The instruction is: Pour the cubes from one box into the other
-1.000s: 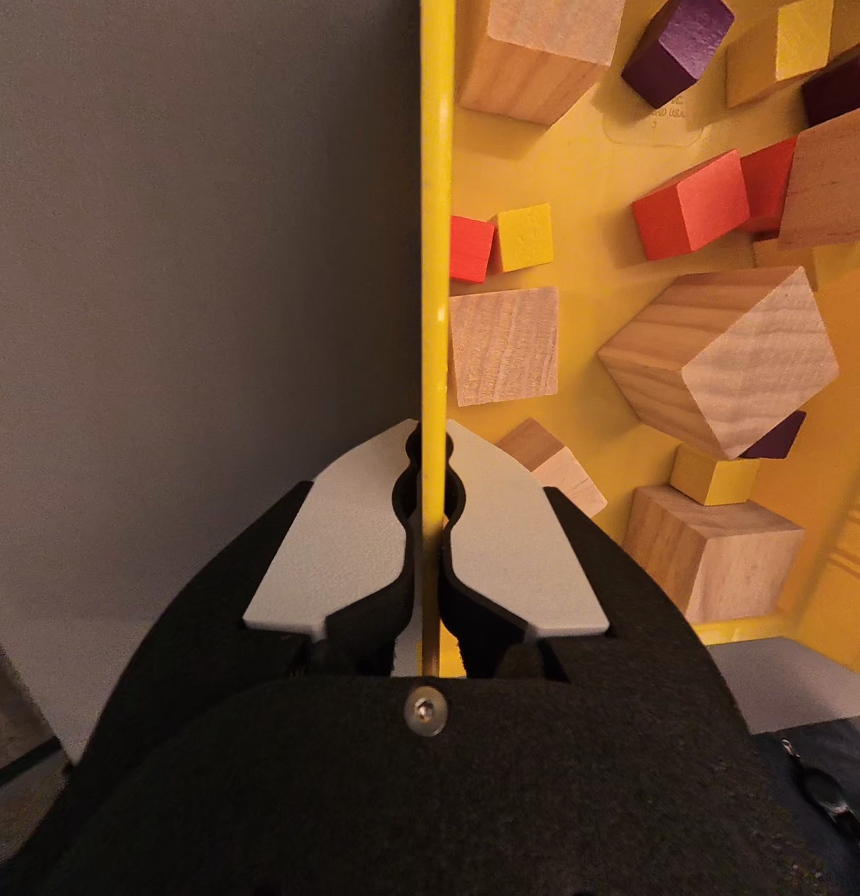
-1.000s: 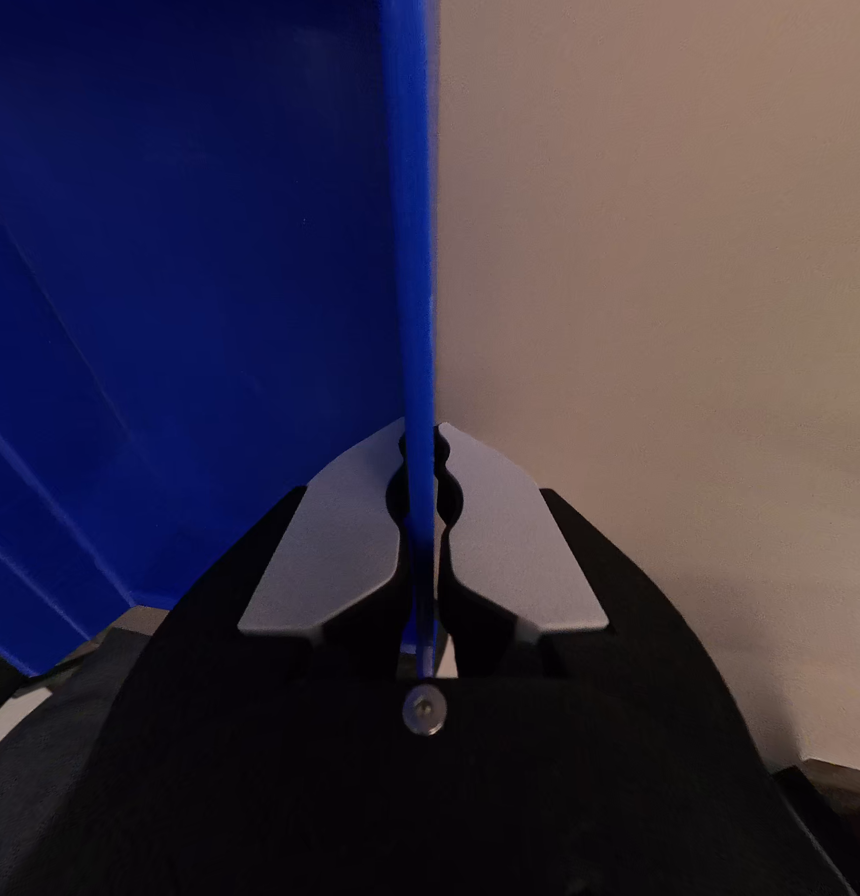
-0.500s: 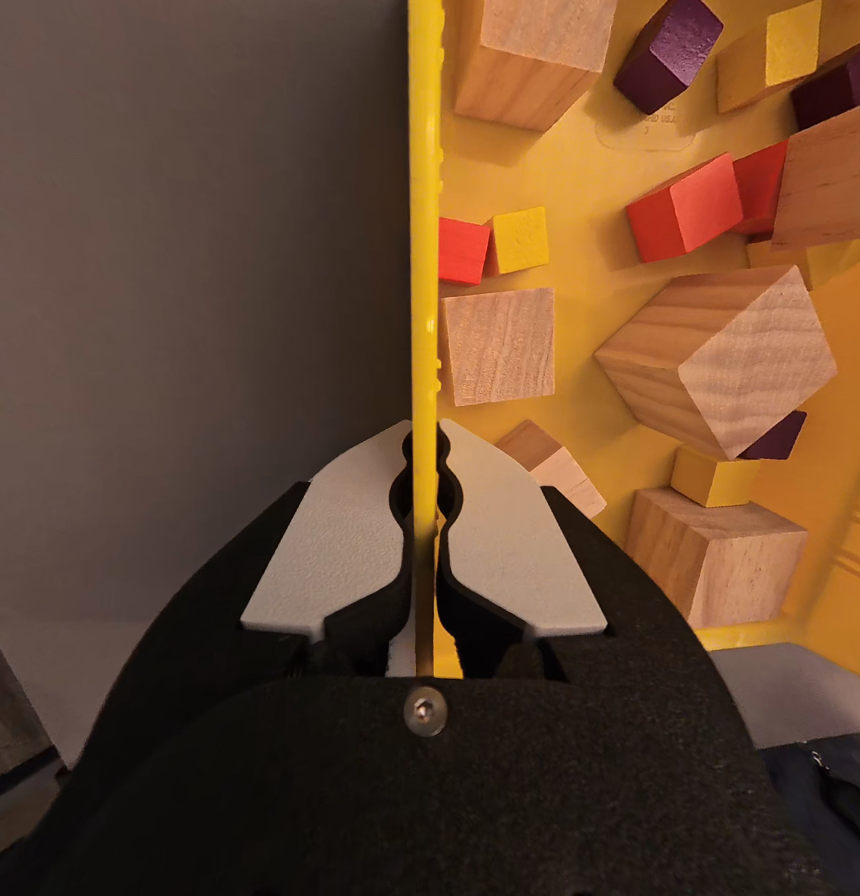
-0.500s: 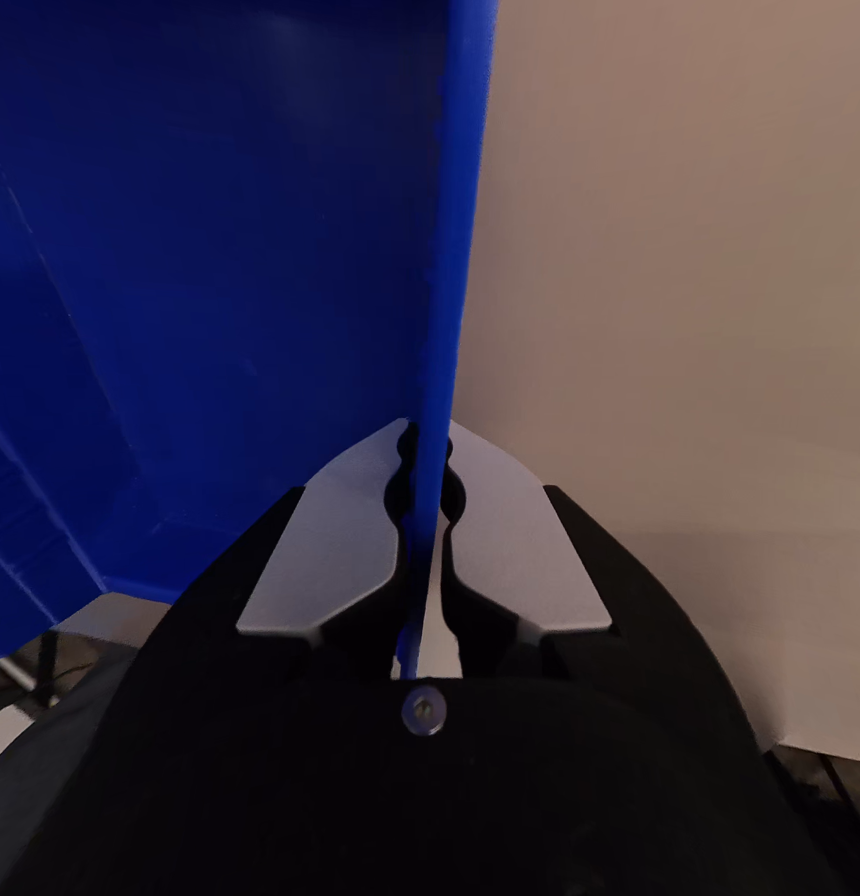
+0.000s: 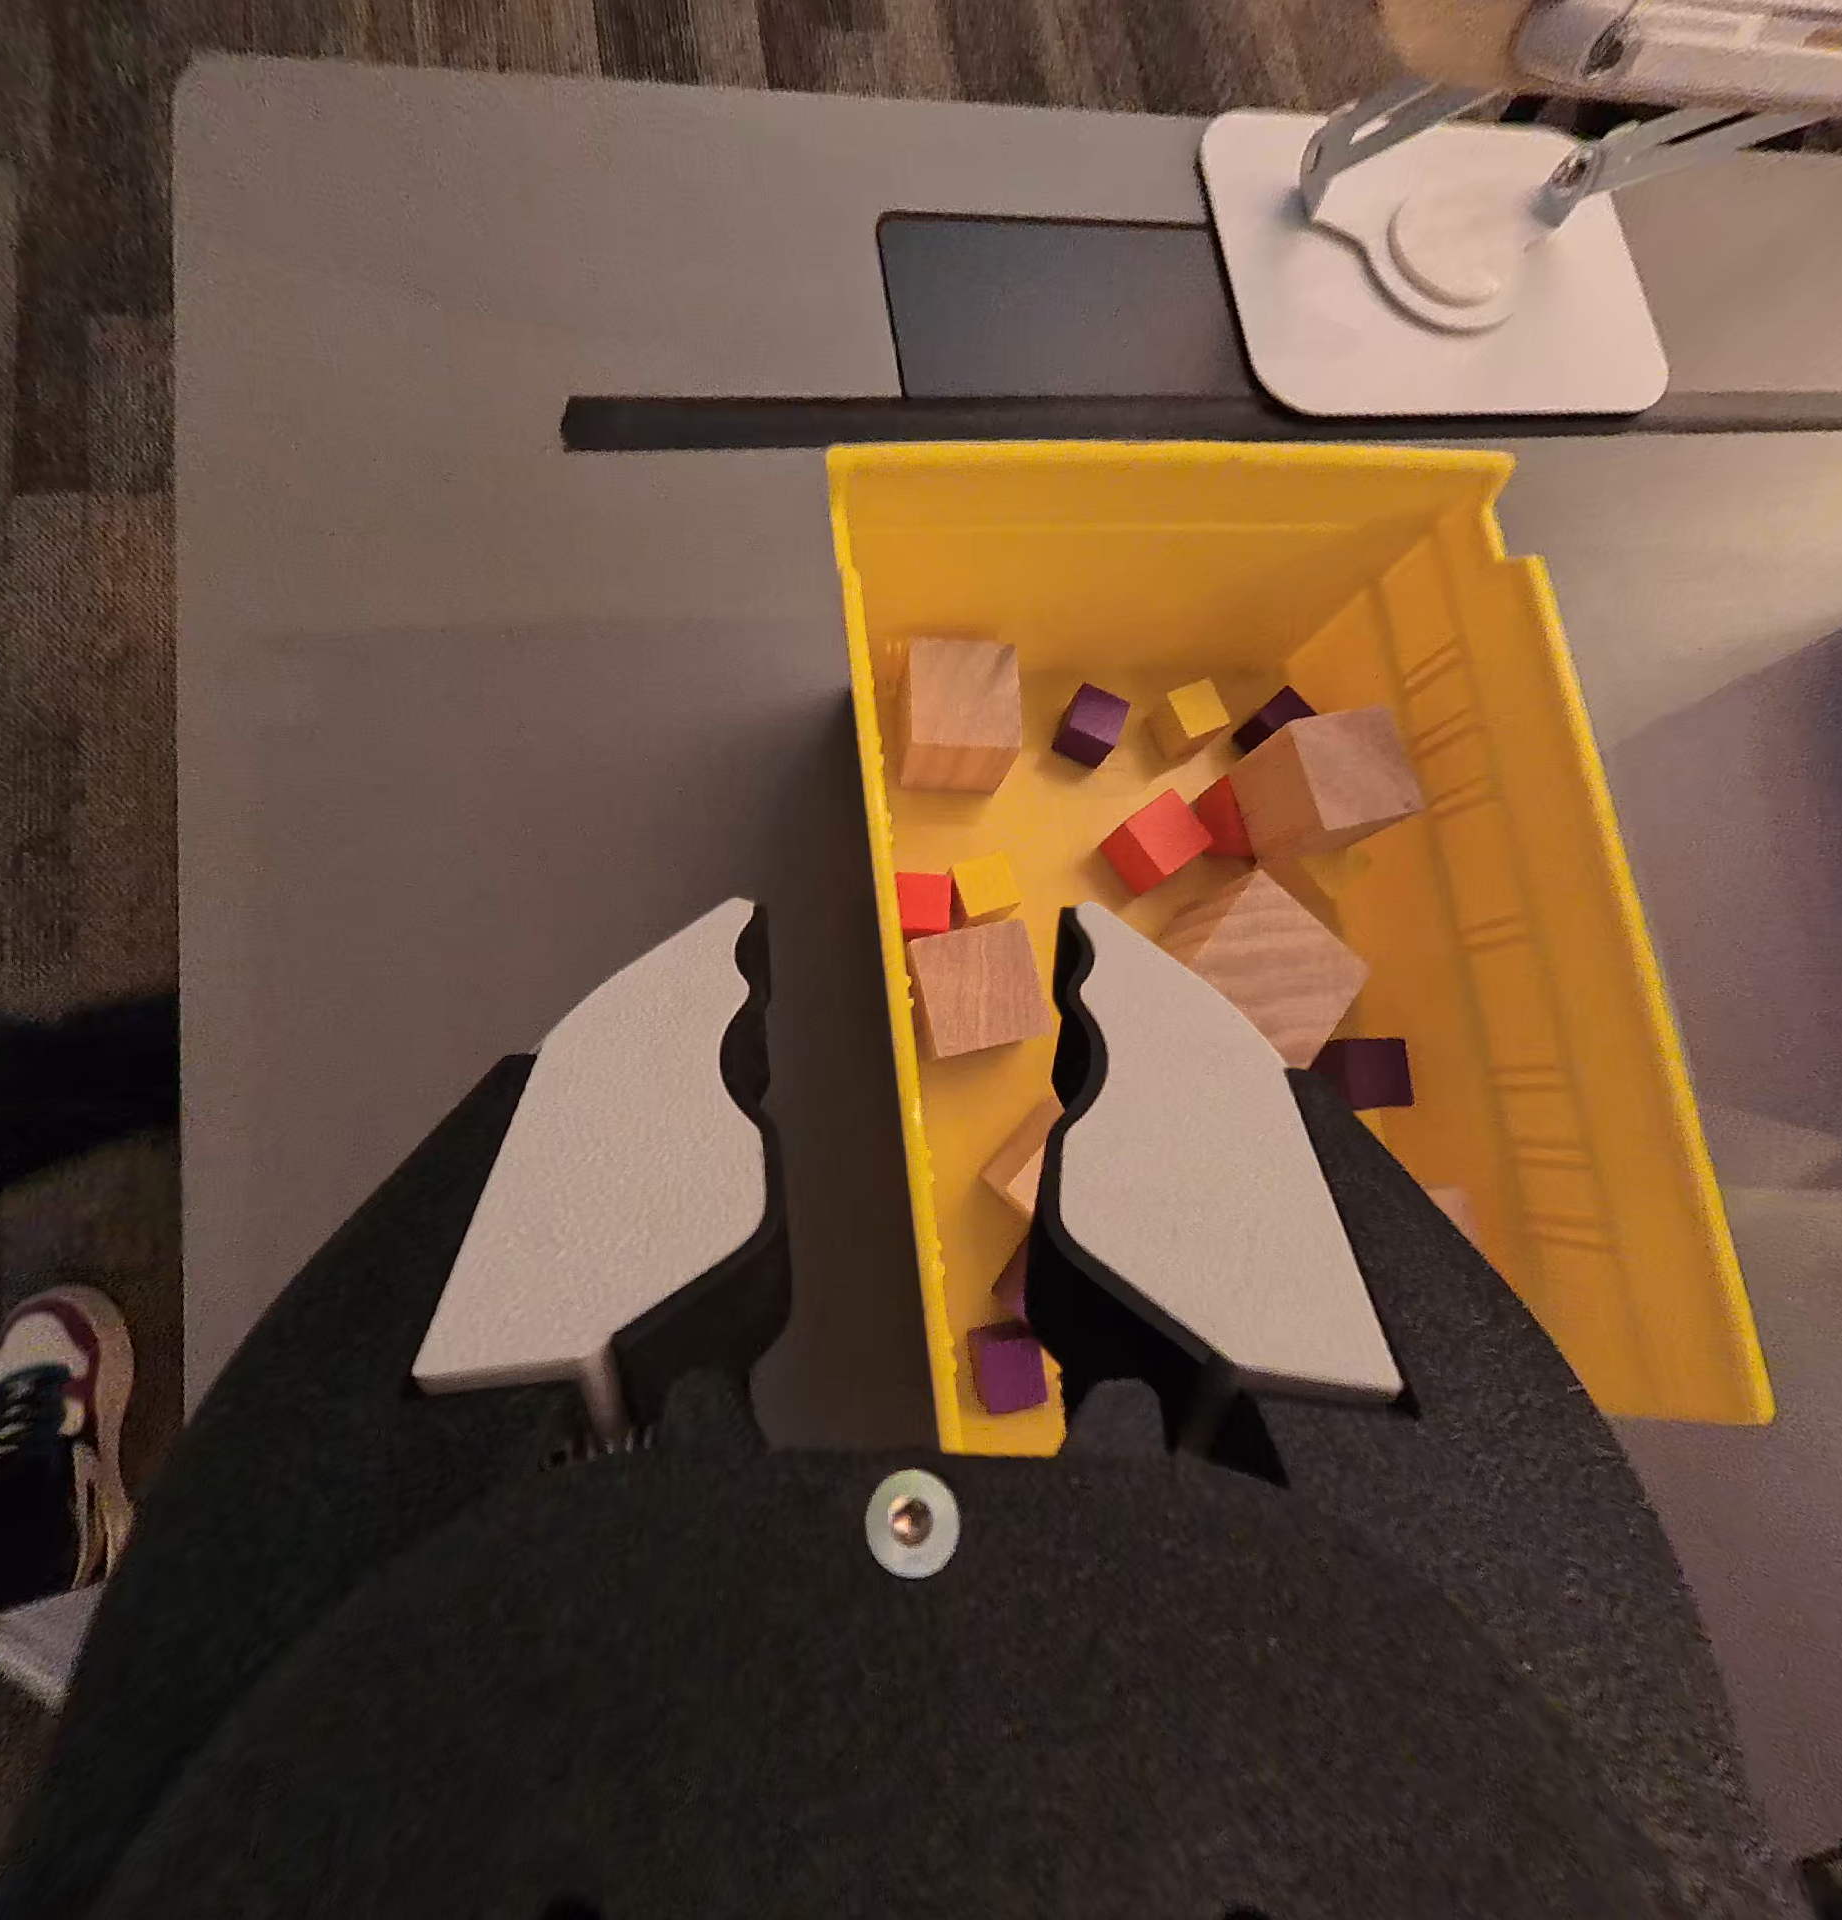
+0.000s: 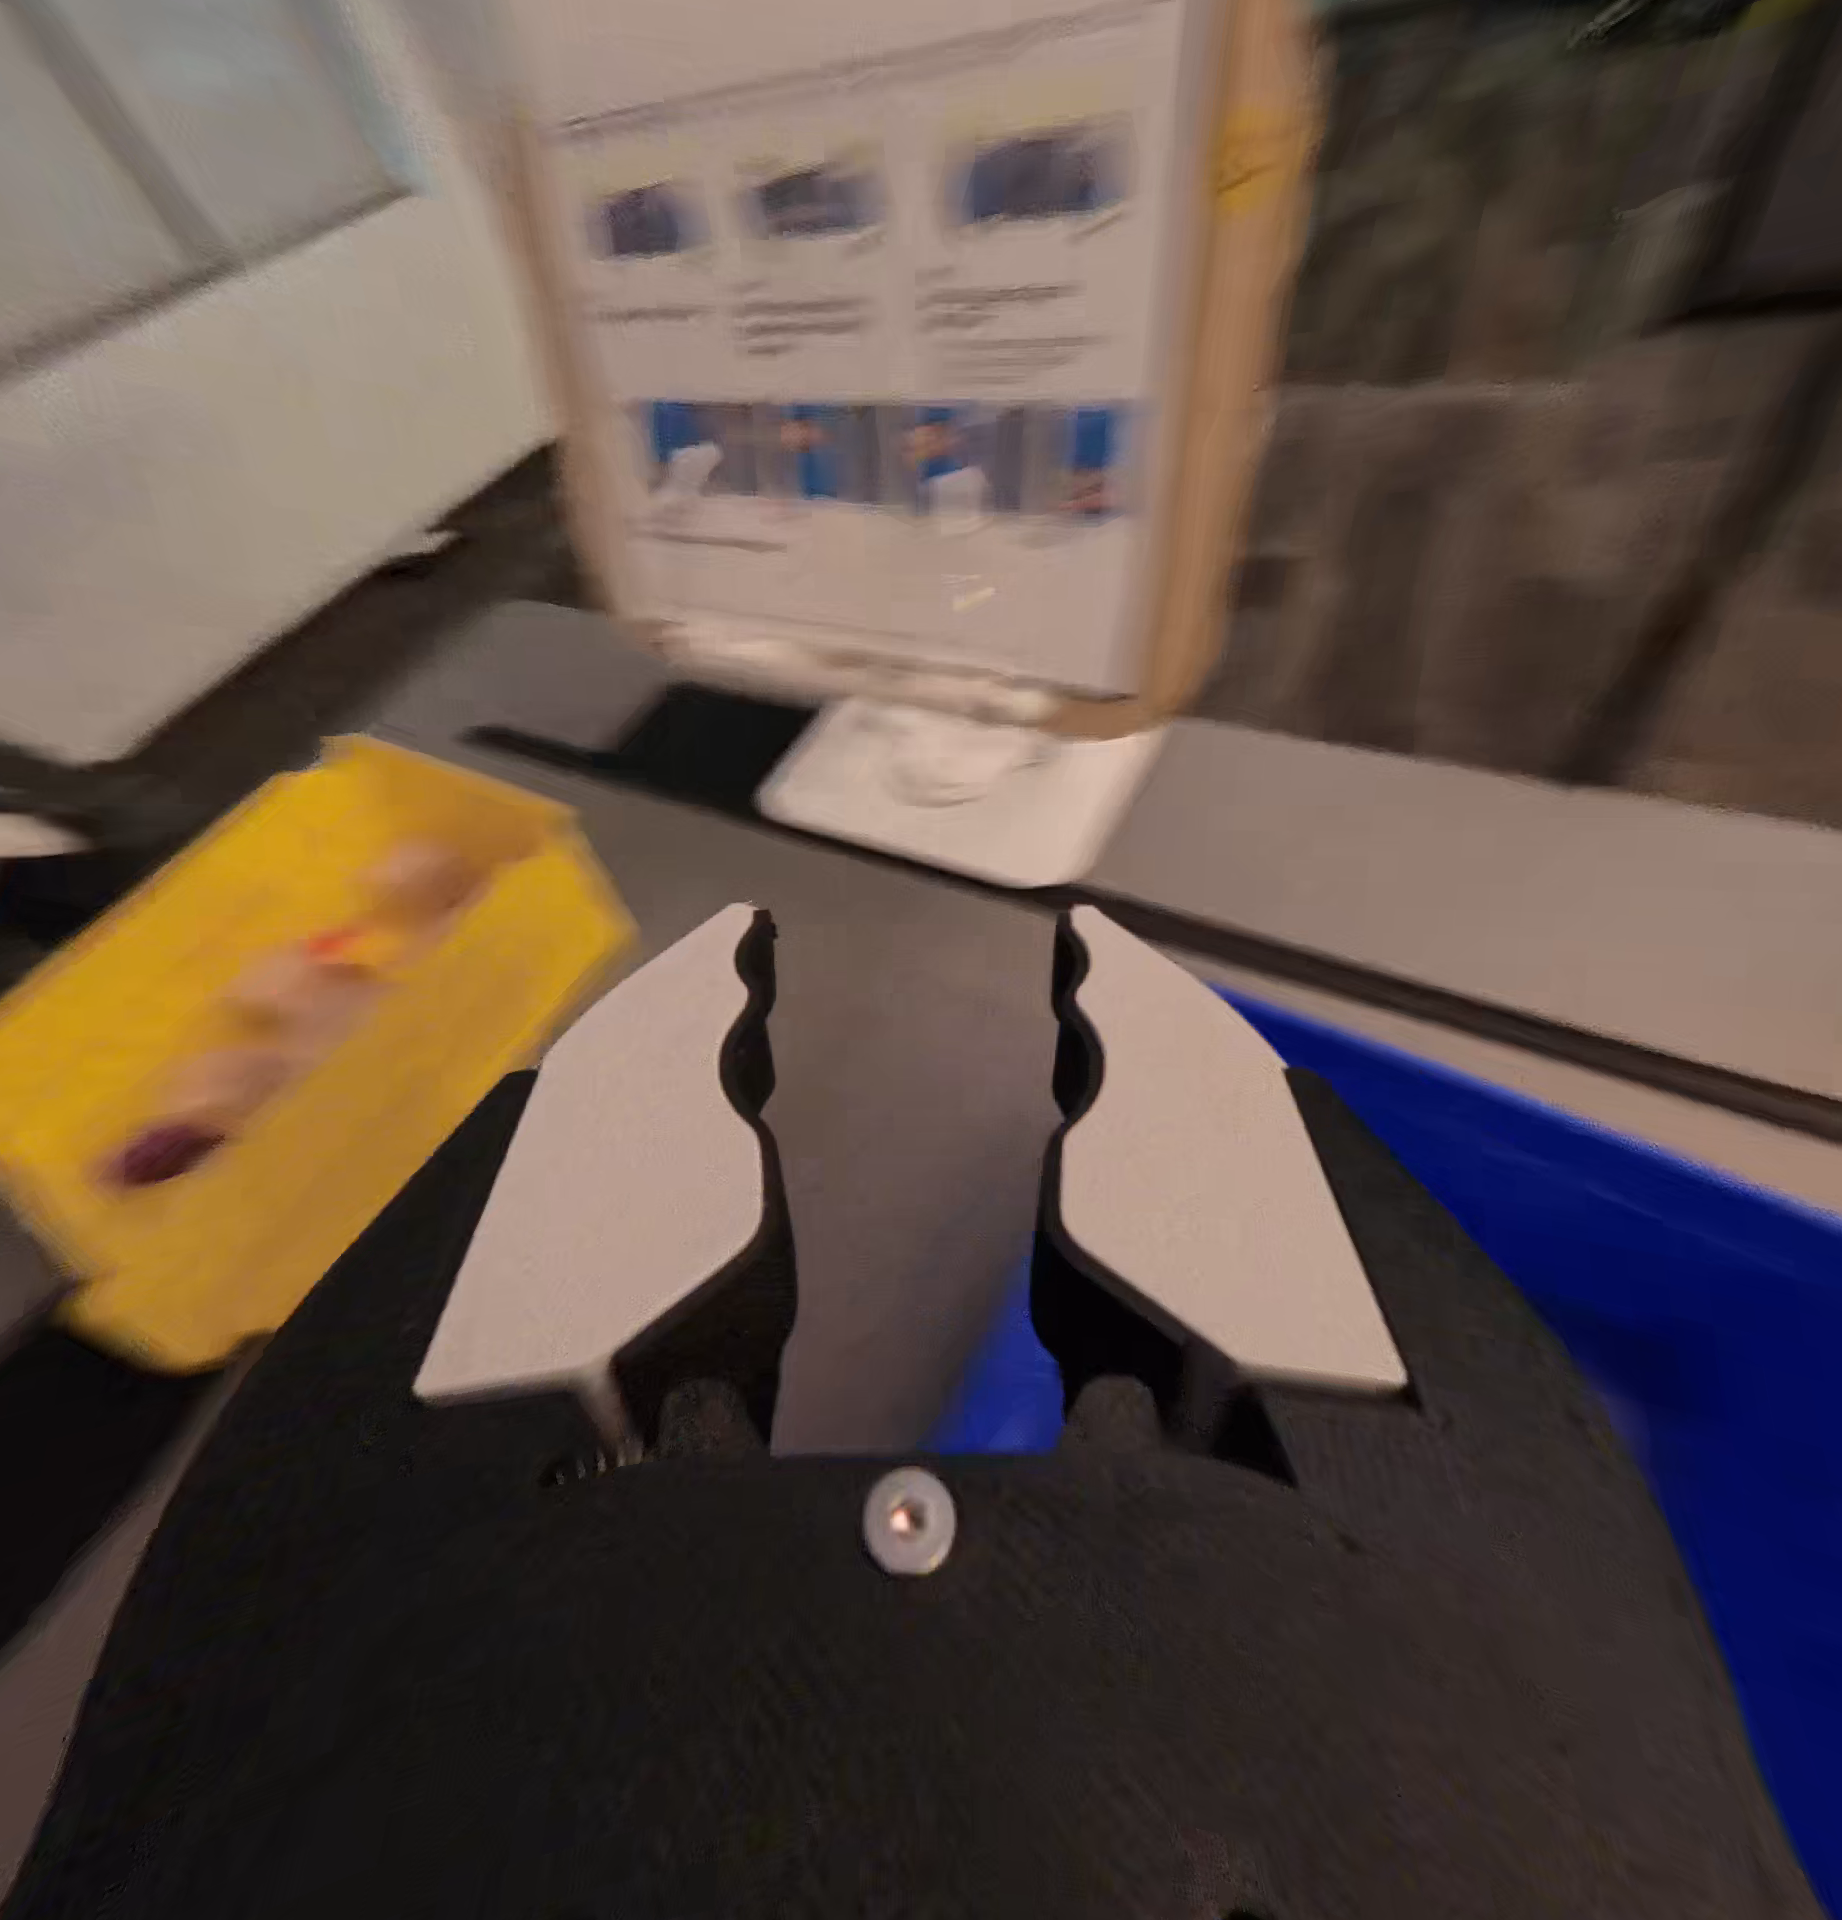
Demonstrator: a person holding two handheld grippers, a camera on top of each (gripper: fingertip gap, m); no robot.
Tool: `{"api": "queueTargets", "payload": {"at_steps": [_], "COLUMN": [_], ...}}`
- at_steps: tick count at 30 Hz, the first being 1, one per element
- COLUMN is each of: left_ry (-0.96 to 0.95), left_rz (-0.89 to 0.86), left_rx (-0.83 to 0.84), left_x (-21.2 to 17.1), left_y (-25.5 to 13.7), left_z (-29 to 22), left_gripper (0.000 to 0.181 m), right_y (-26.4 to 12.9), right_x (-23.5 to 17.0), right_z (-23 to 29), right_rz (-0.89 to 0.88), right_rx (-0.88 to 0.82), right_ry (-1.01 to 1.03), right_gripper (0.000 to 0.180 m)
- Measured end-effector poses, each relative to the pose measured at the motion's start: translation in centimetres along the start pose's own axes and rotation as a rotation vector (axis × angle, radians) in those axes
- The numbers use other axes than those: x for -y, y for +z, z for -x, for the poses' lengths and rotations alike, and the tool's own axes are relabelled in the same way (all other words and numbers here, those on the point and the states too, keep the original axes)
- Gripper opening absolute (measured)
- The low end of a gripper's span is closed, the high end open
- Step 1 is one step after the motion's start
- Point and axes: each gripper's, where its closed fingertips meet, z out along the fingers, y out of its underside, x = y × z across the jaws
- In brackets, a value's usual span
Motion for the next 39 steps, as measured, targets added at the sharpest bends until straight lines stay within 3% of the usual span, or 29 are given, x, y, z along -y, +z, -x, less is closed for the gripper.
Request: {"api": "queueTargets", "payload": {"at_steps": [2, 4, 9, 13, 18, 24, 30, 33, 39], "left_ry": [-0.007, -0.018, -0.064, -0.07, -0.059, -0.042, -0.017, -0.025, -0.038], "left_rz": [0.061, 0.113, 0.193, 0.268, 0.4, 0.521, 0.565, 0.577, 0.573], "left_rx": [-0.004, -0.019, -0.093, -0.083, -0.041, 0.02, 0.025, 0.016, -0.022], "left_x": [-0.7, -1.2, -1.5, -2.4, -4.7, -7.2, -7.2, -7.5, -7.6], "left_y": [0.7, 1.5, 3.3, 4.7, 6.1, 7.1, 7.5, 8.0, 8.1], "left_z": [0.5, 0.8, 0.1, 0.3, 0.6, 1.1, 1.0, 1.0, 0.5], "left_gripper": [0.05, 0.048, 0.046, 0.045, 0.041, 0.022, 0.018, 0.016, 0.007], "right_y": [3.6, 7.1, 14.8, 18.2, 19.5, 19.3, 19.2, 18.9, 19.0], "right_x": [-1.7, -3.3, -9.6, -14.3, -18.2, -20.8, -21.0, -21.9, -22.4], "right_z": [6.3, 10.8, 19.5, 24.0, 23.5, 24.5, 24.4, 24.3, 25.1], "right_rz": [0.106, 0.184, 0.449, 0.672, 0.934, 1.146, 1.172, 1.193, 1.191], "right_rx": [0.193, 0.26, 0.27, 0.218, -0.032, -0.106, -0.129, -0.133, -0.069], "right_ry": [0.098, 0.125, 0.134, 0.113, -0.042, 0.022, 0.024, 0.04, 0.094], "right_gripper": [0.055, 0.054, 0.057, 0.067, 0.063, 0.02, 0.021, 0.031, 0.021]}}
